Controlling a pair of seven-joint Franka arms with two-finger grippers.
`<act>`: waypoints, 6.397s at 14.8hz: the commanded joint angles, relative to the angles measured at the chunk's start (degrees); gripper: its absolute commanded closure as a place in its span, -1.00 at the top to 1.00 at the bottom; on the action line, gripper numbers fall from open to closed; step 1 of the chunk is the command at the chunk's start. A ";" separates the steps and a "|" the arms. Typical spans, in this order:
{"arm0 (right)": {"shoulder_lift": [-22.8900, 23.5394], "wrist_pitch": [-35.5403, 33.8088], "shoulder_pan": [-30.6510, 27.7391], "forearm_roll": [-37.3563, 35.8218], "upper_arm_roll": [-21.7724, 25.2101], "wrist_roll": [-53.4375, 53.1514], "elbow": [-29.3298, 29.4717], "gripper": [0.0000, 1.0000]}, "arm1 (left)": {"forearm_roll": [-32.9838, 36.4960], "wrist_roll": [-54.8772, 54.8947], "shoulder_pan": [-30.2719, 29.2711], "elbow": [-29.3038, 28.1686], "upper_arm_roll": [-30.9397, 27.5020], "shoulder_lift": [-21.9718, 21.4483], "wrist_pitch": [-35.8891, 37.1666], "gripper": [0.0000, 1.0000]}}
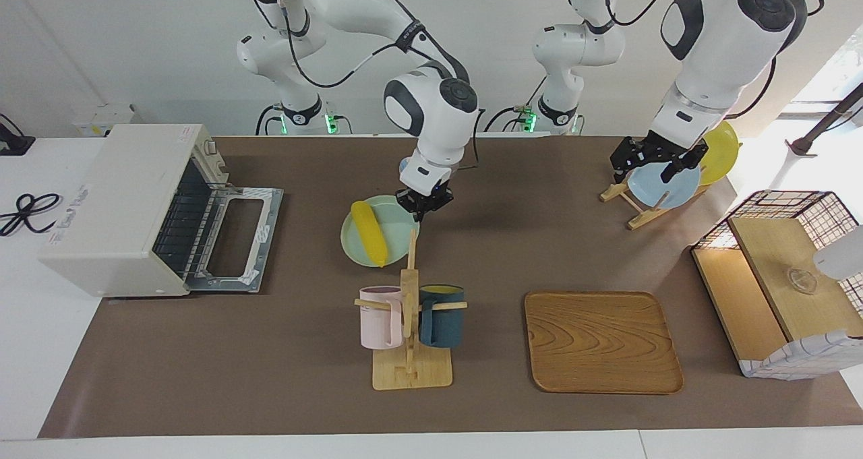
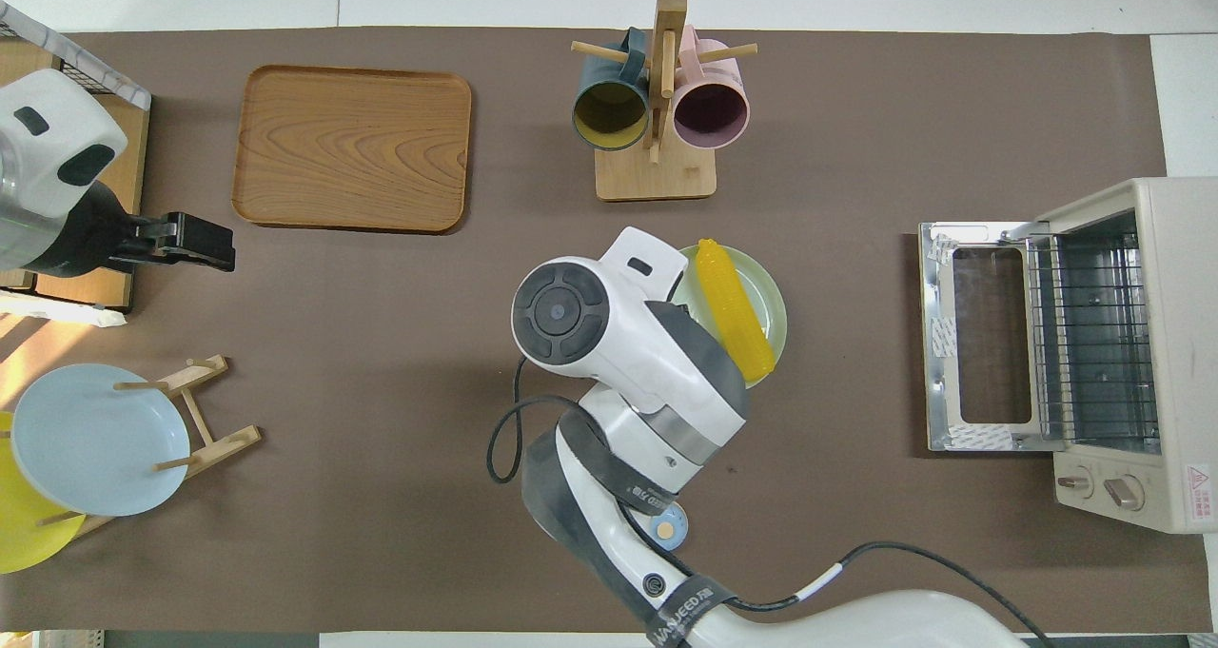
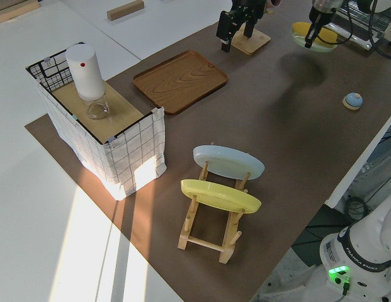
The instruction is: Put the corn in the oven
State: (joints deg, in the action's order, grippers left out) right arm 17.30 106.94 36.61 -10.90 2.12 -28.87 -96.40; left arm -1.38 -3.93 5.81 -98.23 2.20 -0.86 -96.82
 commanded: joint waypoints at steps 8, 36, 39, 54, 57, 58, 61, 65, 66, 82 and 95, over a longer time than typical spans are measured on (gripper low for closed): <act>-14.04 -3.67 -27.26 -1.14 -0.54 13.47 -14.94 -1.00 | -0.55 0.86 -0.54 -0.73 0.26 -1.07 -0.38 1.00; -13.97 14.05 -32.49 8.08 -1.24 20.38 -23.37 -1.00 | -0.55 0.86 -0.54 -0.73 0.26 -1.07 -0.38 1.00; -12.56 22.86 -30.63 8.17 -1.15 16.66 -29.27 -1.00 | -0.55 0.86 -0.54 -0.73 0.26 -1.07 -0.38 1.00; -9.65 25.16 -33.44 5.80 -0.89 17.09 -32.44 -1.00 | -0.55 0.86 -0.54 -0.73 0.26 -1.07 -0.38 1.00; -9.65 24.90 -33.53 3.18 -0.89 17.18 -32.44 -1.00 | -0.55 0.86 -0.54 -0.73 0.26 -1.07 -0.38 1.00; -9.65 24.81 -33.53 1.77 -0.89 17.18 -32.36 -1.00 | -0.55 0.86 -0.54 -0.73 0.26 -1.07 -0.38 1.00; -9.57 20.97 -33.53 -4.55 -0.89 17.27 -29.65 -1.00 | -0.55 0.86 -0.54 -0.73 0.26 -1.07 -0.38 1.00; -9.74 7.52 -33.71 -6.33 -0.80 22.79 -18.40 -1.00 | -0.55 0.86 -0.54 -0.73 0.26 -1.07 -0.38 1.00; -10.18 5.93 -34.40 -6.33 -0.54 25.16 -16.73 -1.00 | -0.55 0.86 -0.62 -0.73 0.26 -1.07 -0.38 1.00; -18.88 -1.18 -44.08 1.39 -1.24 43.81 -13.30 1.00 | -0.55 0.86 -0.62 -0.73 0.26 -1.07 -0.38 1.00; -19.41 -12.02 -39.16 11.60 -3.09 34.50 -4.67 1.00 | -0.55 0.86 -0.54 -0.73 0.26 -1.07 -0.38 1.00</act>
State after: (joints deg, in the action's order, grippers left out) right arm -1.81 96.04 -1.95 -0.76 -0.71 6.11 -101.48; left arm -1.38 -3.93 5.77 -98.23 2.22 -0.86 -96.83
